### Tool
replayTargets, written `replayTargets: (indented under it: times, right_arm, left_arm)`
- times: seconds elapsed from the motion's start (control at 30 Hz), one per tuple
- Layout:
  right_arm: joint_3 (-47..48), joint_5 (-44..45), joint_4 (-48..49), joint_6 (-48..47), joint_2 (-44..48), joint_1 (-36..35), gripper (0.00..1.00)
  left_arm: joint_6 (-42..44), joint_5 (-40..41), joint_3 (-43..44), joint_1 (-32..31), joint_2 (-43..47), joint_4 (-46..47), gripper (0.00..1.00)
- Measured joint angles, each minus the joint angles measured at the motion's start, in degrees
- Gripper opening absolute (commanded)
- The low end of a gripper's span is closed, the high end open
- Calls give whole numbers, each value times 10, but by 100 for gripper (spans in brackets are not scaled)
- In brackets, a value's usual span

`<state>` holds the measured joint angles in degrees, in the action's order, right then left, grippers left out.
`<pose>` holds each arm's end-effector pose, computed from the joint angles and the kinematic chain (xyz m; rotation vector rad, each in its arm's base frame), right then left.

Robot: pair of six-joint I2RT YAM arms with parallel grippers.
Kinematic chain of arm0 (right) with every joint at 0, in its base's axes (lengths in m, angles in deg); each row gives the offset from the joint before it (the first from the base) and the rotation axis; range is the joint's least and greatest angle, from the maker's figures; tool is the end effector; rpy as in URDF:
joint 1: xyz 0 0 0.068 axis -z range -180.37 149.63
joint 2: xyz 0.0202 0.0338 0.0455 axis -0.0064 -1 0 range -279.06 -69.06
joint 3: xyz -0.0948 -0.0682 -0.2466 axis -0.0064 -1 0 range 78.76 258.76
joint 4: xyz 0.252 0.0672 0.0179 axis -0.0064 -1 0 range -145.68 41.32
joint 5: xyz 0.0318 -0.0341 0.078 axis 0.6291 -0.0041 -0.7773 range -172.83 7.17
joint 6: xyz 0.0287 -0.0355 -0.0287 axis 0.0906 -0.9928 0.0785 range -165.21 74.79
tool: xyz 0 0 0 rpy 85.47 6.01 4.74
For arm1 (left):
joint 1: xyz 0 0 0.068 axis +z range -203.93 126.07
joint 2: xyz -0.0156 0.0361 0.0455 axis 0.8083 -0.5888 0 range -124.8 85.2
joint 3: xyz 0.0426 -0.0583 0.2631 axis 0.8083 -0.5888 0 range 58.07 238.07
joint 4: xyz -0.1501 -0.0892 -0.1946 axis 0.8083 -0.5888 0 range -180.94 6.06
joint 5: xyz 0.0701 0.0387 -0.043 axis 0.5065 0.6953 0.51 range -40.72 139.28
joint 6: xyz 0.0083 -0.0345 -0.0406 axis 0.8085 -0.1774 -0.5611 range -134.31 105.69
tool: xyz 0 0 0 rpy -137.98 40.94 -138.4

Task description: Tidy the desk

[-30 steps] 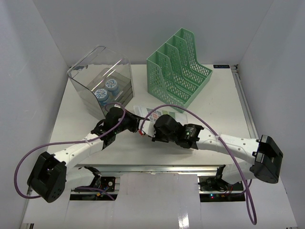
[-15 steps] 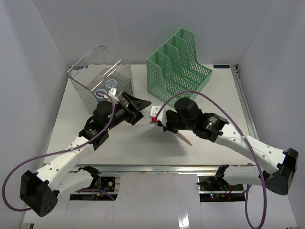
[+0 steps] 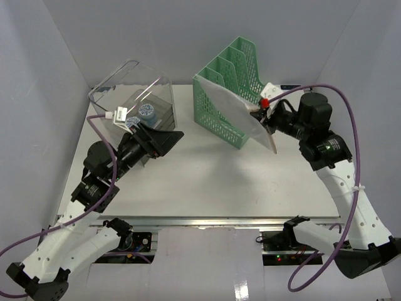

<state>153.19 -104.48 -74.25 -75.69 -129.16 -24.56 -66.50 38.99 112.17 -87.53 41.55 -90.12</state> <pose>0.1915 0.1004 0.4403 -1.0409 1.4190 0.2535 0.1362 -0.0982 0.4073 -0.1080 1.6478 -1.3136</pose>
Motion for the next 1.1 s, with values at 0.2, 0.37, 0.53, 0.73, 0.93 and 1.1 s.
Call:
replayTargets:
  times: [0.2, 0.37, 0.53, 0.73, 0.93, 1.1]
  right_arm:
    - [45, -38, 72, 49, -30, 74, 8]
    - [53, -72, 123, 82, -65, 89, 8]
    - [60, -124, 153, 119, -107, 97, 8]
    - [65, -156, 202, 152, -143, 99, 8]
    - [51, -192, 294, 160, -184, 102, 8]
    - [18, -245, 375, 168, -231, 121, 8]
  left_arm:
    - [11, 1, -122, 0, 135, -22, 98]
    - [11, 1, -203, 0, 217, -61, 98]
    - [11, -1, -237, 0, 270, -92, 98]
    - [10, -8, -265, 0, 320, -115, 98]
    - [3, -13, -281, 0, 354, -128, 98]
    - [2, -18, -282, 0, 359, -137, 98]
